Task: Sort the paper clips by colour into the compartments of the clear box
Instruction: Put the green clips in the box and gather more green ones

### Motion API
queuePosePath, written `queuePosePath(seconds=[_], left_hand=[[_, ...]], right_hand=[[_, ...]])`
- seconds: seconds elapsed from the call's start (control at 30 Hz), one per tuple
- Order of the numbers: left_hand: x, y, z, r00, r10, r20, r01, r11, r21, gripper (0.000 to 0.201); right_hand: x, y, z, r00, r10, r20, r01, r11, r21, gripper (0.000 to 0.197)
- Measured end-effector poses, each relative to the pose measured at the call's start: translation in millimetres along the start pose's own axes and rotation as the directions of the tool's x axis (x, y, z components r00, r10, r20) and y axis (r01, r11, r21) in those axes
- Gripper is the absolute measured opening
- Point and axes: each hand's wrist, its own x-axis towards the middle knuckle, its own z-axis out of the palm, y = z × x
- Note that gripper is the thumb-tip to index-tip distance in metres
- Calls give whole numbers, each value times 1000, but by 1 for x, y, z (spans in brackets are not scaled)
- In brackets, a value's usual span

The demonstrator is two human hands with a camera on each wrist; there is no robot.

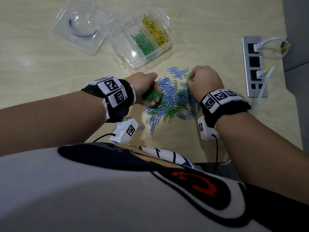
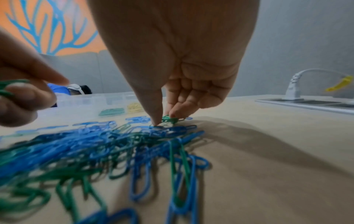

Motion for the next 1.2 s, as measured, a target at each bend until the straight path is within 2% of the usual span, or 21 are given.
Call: queuePosePath(seconds=[0.23, 0.33, 0.43, 0.53, 0.6, 0.67, 0.7, 0.77, 0.83, 0.87, 0.97, 1.13, 1.2], left_hand=[[2, 1, 1, 1000, 5, -10, -5, 1000, -11, 52], [2, 2, 3, 1000, 1, -19, -2, 1000, -16, 50], [5, 1, 2, 998, 30, -61, -31, 999, -13, 36], [5, 0, 1, 994, 73, -82, -72, 997, 13, 23], [4, 0, 1, 994, 75, -84, -76, 997, -1, 25], [2, 0, 2, 998, 39, -40, -40, 999, -24, 33], [1, -1, 1, 1000, 16, -17, -17, 999, -31, 40], [1, -2, 1, 1000, -11, 3, 11, 1000, -21, 51], [0, -3, -1, 1000, -20, 2, 20, 1000, -16, 52], [0, -3, -1, 1000, -23, 2, 23, 1000, -12, 52], [-2, -4, -2, 1000, -28, 8, 28, 1000, 6, 52], [-5, -3, -2, 1000, -16, 0, 16, 1000, 9, 51], [-5, -2, -3, 1000, -8, -5, 8, 1000, 6, 52]], right_hand=[[-11, -10, -14, 1000, 0, 15, -3, 990, 144, 8], [-26, -30, -16, 994, -99, 33, 85, 952, 294, 2], [-43, -52, -15, 966, -249, 68, 188, 860, 474, 7], [-53, -64, -12, 936, -329, 125, 223, 829, 513, 10], [-54, -64, -11, 929, -342, 137, 219, 811, 543, 8], [-48, -58, -10, 961, -271, 58, 184, 783, 595, 2], [-42, -52, -10, 982, -191, 1, 156, 807, 569, 7], [-26, -36, -9, 994, -13, -111, 56, 920, 389, 18], [-12, -19, -9, 986, 107, -126, -81, 977, 200, 27], [-8, -12, -7, 989, 119, -90, -106, 985, 137, 29], [-3, -2, -1, 998, 61, -13, -60, 997, 54, 25], [3, -4, 1, 995, 84, 54, -84, 996, -4, 26], [0, -9, -1, 999, 21, 25, -22, 999, 42, 23]])
